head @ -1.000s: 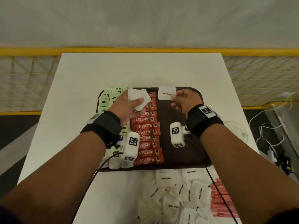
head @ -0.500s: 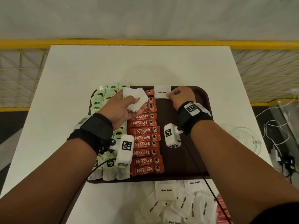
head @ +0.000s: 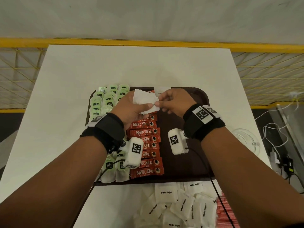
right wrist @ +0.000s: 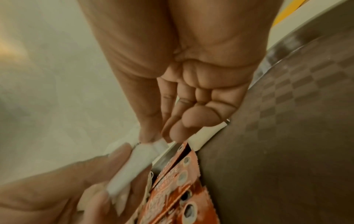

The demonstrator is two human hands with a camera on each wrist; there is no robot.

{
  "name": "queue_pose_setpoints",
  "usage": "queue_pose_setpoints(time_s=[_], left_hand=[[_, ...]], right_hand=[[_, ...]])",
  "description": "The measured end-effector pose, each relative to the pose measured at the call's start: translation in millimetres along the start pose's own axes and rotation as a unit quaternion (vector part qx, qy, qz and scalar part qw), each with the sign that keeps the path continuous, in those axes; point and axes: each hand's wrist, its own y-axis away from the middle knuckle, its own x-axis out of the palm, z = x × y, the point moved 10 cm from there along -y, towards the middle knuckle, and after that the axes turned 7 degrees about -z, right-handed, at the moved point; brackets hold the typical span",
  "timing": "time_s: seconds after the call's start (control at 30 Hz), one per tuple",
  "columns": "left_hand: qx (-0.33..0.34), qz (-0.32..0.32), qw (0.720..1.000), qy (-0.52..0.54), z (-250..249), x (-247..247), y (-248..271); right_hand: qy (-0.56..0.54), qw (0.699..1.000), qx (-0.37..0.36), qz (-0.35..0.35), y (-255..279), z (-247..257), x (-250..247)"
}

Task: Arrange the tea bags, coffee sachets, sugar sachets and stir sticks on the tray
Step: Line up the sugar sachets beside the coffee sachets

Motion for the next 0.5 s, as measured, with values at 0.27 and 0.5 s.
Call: queue_pose_setpoints(time_s=[0.27,0.5], left_hand=[[-0.007,-0.032,0.999,0.031,-7,-3,-5],[-0.024,-0.056,0.998,0.030,-4,-25,-6]], right_hand=[[-0.075,0.995,0.029,-0.065,-6,-22,-17],[0.019,0.988,0.058,-0.141,-20,-51,-41]])
